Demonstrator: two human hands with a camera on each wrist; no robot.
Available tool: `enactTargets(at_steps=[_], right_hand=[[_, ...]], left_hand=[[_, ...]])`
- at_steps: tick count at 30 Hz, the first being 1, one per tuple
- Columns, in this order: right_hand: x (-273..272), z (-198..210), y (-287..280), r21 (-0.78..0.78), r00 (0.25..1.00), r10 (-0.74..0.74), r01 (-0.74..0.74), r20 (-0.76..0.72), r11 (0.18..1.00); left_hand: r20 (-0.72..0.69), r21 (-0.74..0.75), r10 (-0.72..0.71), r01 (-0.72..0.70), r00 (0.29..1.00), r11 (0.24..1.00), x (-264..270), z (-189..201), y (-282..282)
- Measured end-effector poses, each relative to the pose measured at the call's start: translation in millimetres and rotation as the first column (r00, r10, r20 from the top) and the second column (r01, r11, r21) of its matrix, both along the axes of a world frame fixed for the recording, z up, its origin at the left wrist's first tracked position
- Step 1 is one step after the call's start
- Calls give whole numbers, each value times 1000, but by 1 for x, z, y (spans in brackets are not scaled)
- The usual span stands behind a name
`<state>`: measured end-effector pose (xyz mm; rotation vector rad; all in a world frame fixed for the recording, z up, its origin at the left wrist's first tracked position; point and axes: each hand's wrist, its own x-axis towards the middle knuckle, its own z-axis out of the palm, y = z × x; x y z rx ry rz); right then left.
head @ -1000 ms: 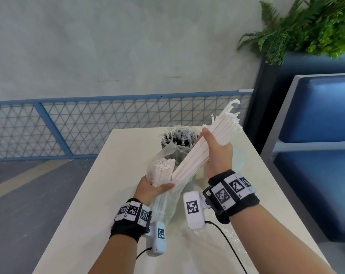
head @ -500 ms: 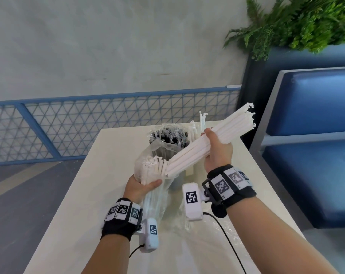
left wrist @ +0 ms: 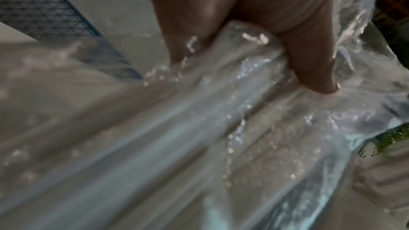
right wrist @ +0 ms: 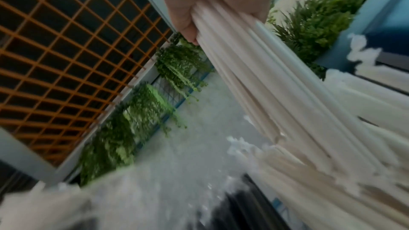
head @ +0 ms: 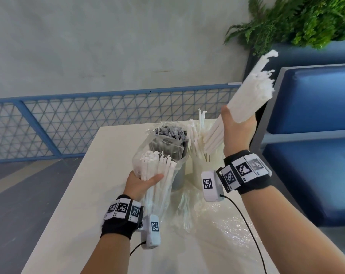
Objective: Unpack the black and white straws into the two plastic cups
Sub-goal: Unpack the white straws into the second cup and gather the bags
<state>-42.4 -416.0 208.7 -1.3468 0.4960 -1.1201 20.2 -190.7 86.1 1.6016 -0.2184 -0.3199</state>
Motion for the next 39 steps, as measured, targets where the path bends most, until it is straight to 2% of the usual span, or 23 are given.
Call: enactTargets(at_steps=[3,7,13,23,26,27,28,30,31,32,33,35,37,39], right_hand=[[9,-20,5,-96,991,43,-55,-129,994],[16,-52,1,-107,970,63,-90,-235,990],[22,-53,-5,-223,963,31,-93,-267,970],[34,-73,-2,-247,864,196,-339,-464,908],[35,-73,0,-188,859,217,-334,-463,924],[33,-74,1,-193,879,188,-296,-438,936],[28,-75,2,-255,911,92,-208,-402,944],[14,-75,14,-448,965,-139,25,-224,894],[5,-73,24,-514,980,-163,82,-113,854],[-3,-72,34,-566,993,-107,59,-52,822],[-7,-73,43,-612,999,-9,-24,-51,790],[-12,-78,58,-683,968,164,-250,-190,687],[-12,-85,65,-759,937,151,-343,-314,554],[-11,-88,69,-772,913,86,-385,-399,505]], left_hand=[[3,-37,-19,19,1000,999,-2,0,-2],[12,-59,-21,21,1000,998,-2,-4,-1],[16,-66,-34,35,999,997,3,-8,-2],[8,-133,-59,59,998,989,5,-13,-1],[18,-146,-64,66,998,987,3,-12,-1],[19,-145,-64,66,998,987,3,-12,-1],[14,-142,-58,60,998,988,2,-12,0],[13,-145,-44,46,999,988,3,-12,1],[14,-150,-39,41,999,988,4,-14,1],[13,-154,-34,35,999,987,4,-15,1],[10,-155,-28,29,1000,988,3,-15,1],[10,-160,-26,27,1000,987,3,-16,1],[21,-159,-38,40,999,986,2,-14,2],[38,-152,-44,49,998,987,1,-14,3]])
